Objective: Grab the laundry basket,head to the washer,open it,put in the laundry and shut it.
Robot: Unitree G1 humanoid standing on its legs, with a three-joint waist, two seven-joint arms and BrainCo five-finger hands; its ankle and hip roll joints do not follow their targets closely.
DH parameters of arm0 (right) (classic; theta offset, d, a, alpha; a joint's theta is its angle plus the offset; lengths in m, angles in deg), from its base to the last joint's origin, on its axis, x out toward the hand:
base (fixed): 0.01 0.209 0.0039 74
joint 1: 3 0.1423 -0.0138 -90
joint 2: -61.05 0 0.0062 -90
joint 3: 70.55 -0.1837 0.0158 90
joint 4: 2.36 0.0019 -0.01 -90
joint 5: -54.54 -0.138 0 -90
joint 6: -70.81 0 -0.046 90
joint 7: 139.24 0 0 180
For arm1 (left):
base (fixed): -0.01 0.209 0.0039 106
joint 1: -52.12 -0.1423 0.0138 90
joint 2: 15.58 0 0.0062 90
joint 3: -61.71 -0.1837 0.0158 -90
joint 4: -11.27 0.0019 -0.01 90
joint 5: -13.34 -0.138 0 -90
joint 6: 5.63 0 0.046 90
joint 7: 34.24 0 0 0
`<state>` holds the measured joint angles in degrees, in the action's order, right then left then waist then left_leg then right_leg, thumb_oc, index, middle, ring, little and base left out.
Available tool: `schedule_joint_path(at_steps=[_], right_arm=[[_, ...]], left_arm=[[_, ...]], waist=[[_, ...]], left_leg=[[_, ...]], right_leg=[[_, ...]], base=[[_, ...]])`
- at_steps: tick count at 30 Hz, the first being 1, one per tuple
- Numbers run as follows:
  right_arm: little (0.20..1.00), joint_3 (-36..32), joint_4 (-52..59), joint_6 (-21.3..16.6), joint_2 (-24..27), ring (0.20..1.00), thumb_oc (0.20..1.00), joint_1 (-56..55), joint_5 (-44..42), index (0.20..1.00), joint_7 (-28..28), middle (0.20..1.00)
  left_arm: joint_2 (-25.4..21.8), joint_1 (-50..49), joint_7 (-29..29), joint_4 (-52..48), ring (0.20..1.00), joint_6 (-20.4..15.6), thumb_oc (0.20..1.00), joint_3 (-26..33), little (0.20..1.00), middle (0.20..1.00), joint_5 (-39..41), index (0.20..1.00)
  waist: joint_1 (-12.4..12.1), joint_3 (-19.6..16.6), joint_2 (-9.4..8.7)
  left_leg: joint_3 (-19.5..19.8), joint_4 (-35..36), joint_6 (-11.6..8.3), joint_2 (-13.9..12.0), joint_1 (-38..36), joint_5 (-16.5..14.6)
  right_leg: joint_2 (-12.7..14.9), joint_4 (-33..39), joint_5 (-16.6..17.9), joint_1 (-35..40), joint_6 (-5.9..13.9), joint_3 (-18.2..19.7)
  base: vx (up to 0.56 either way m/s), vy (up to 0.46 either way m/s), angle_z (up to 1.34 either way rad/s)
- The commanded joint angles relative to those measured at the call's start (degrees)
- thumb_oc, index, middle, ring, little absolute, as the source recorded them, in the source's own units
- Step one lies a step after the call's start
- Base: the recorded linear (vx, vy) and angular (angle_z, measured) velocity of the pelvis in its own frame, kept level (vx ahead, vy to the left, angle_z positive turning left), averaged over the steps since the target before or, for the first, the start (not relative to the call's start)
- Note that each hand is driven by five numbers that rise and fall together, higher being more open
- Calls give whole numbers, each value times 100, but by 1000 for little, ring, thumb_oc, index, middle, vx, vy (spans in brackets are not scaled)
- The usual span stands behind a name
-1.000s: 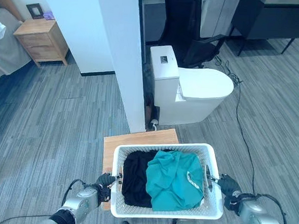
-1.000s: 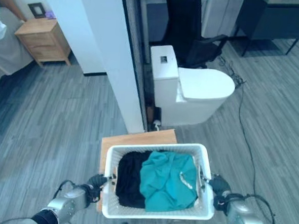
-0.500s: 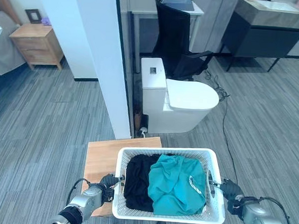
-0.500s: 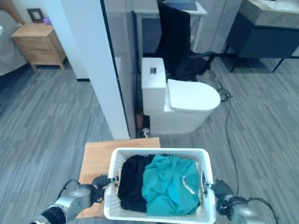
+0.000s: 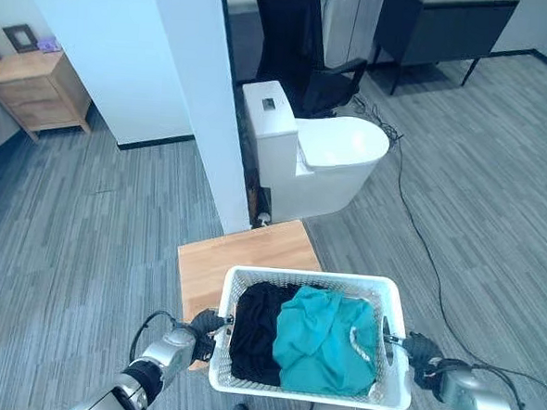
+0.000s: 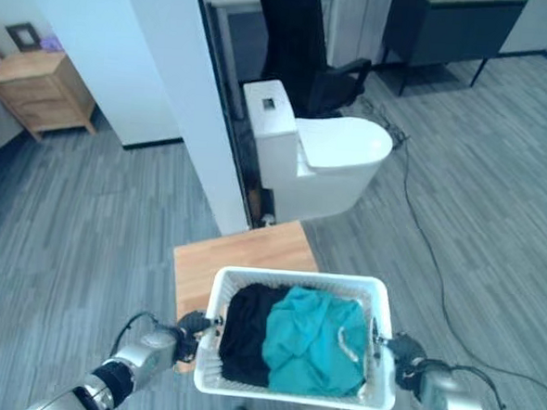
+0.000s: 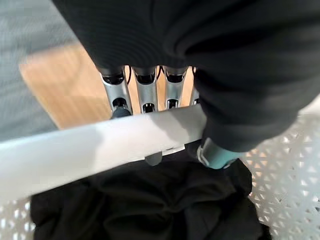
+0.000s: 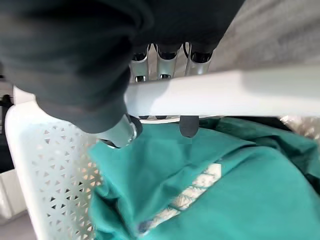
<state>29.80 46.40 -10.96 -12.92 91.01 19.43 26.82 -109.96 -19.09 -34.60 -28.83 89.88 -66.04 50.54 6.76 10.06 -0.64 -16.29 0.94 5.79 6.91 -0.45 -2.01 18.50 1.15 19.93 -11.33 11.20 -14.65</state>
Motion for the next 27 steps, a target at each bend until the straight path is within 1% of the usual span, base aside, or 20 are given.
schedule_joint_path(at_steps=[1,3,4,5,6,7,8,9,10,11,12,13,15,17,18,19,22,23,25,27], right_arm=[[200,1052,509,51,-371,200,200,323,112,200,-1072,200],[200,1247,396,15,-648,200,200,389,153,200,-1121,200],[200,1324,380,-5,-734,200,200,431,156,200,-1140,200],[200,1430,262,-34,-877,200,200,500,183,200,-1163,200],[200,1476,264,-44,-933,200,200,544,203,200,-1148,200],[200,1552,260,-65,-995,200,200,612,276,200,-1125,200],[200,1555,256,-68,-1002,200,200,611,278,200,-1124,200],[200,1688,169,-147,-1119,200,200,783,415,200,-1068,200],[200,1733,187,-167,-1178,200,200,842,445,200,-1067,200],[200,1738,186,-168,-1182,200,200,843,445,200,-1066,200],[200,1784,213,-180,-1236,200,200,888,448,200,-1063,200],[200,1833,327,-227,-1331,200,200,923,458,200,-1032,200],[200,1890,375,-221,-1376,200,200,924,468,200,-1022,200],[200,2024,631,-174,-1431,200,200,844,518,200,-1108,200],[200,2031,641,-168,-1428,200,200,840,518,200,-1104,200],[200,2082,734,-180,-1442,200,200,814,534,200,-1125,200],[200,2151,1018,-226,-1376,200,200,744,687,200,-1101,200],[200,2124,1089,-248,-1338,200,200,715,749,200,-1069,200],[200,2058,1324,-248,-1144,200,200,544,816,200,-1113,200],[200,2059,1389,-246,-1049,200,200,485,796,200,-1135,200]], left_arm=[[236,582,-717,-973,200,-601,200,400,200,200,119,200],[18,397,-720,-1155,200,-520,200,633,200,200,40,200],[4,325,-721,-1134,200,-519,200,689,200,200,55,200],[-14,186,-702,-1057,200,-522,200,816,200,200,72,200],[-44,127,-685,-1032,200,-520,200,905,200,200,92,200],[-51,64,-664,-986,200,-509,200,968,200,200,91,200],[-56,59,-664,-987,200,-509,200,968,200,200,90,200],[-71,9,-634,-853,200,-480,200,1082,200,200,57,200],[-88,-59,-627,-810,200,-484,200,1195,200,200,92,200],[-91,-63,-628,-811,200,-484,200,1199,200,200,92,200],[-91,-111,-623,-759,200,-476,200,1301,200,200,100,200],[-131,-190,-569,-678,200,-477,200,1494,200,200,34,200],[-137,-217,-556,-609,200,-467,200,1565,200,200,24,200],[-126,-234,-565,-280,200,-454,200,1668,200,200,-156,200],[-124,-236,-568,-274,200,-458,200,1675,200,200,-161,200],[-116,-248,-566,-183,200,-469,200,1693,200,200,-216,200],[-67,-277,-581,18,200,-454,200,1795,200,200,-354,200],[-40,-295,-600,76,200,-438,200,1836,200,200,-407,200],[127,-435,-670,219,200,-460,200,1903,200,200,-540,200],[200,-451,-673,271,200,-499,200,1904,200,200,-514,200]], waist=[[-381,-56,97],[-769,-187,158],[-891,-238,174],[-1089,-357,198],[-1194,-414,204],[-1338,-501,187],[-1338,-491,182],[-1531,-594,139],[-1626,-635,124],[-1629,-638,121],[-1672,-666,104],[-1745,-676,87],[-1711,-647,74],[-1567,-654,110],[-1563,-651,115],[-1529,-660,135],[-1417,-646,206],[-1347,-633,220],[-1062,-545,275],[-1022,-504,298]], left_leg=[[107,146,-686,-632,-41,180],[-230,222,-590,-675,35,340],[-325,230,-566,-685,44,372],[-476,217,-530,-690,59,403],[-590,194,-524,-711,78,418],[-601,189,-556,-703,57,363],[-604,187,-556,-699,42,356],[-773,130,-533,-711,134,386],[-895,87,-547,-754,180,397],[-903,82,-550,-757,182,395],[-1031,85,-578,-799,207,447],[-1239,75,-638,-928,259,552],[-1310,66,-689,-1009,244,624],[-1389,48,-812,-1261,270,826],[-1390,48,-823,-1273,266,837],[-1427,31,-879,-1365,296,935],[-1496,-33,-1100,-1740,375,1278],[-1523,-37,-1148,-1828,368,1341],[-1611,-69,-1298,-2109,259,1553],[-1484,-63,-1350,-2145,248,1621]], right_leg=[[103,-106,-230,419,329,-216],[-234,-806,-990,887,168,-609],[-284,-952,-1124,1025,145,-721],[-331,-1072,-1232,1246,138,-856],[-292,-1093,-1249,1365,156,-1021],[-237,-1093,-1290,1583,251,-1130],[-234,-1090,-1292,1598,254,-1128],[-249,-942,-1267,1806,270,-1231],[-221,-826,-1269,1862,279,-1374],[-225,-816,-1263,1862,278,-1368],[-211,-664,-1269,1905,289,-1504],[-208,-585,-1311,1882,285,-1725],[-253,-565,-1361,1869,233,-1717],[-545,-342,-1694,1967,35,-1609],[-560,-334,-1698,1974,20,-1608],[-650,-276,-1829,1993,-32,-1593],[-979,-136,-2057,2000,-276,-1462],[-1052,-95,-2096,2006,-309,-1412],[-1257,47,-2133,2006,-420,-1069],[-1308,87,-2103,1966,-463,-923]], base=[[-182,195,-56],[-196,253,-47],[-150,198,-82],[-135,130,-102],[-88,88,-102],[-33,33,-65],[-101,5,-76],[-163,-6,-70],[-164,-8,-71],[-107,-20,-89],[-167,-87,-87],[-168,-91,-69],[-129,-128,-63],[-186,-207,-35],[-172,-169,-5],[-123,-134,-17],[-169,-189,-29],[-202,-206,-30],[-214,-182,-30],[-135,-121,-108]])
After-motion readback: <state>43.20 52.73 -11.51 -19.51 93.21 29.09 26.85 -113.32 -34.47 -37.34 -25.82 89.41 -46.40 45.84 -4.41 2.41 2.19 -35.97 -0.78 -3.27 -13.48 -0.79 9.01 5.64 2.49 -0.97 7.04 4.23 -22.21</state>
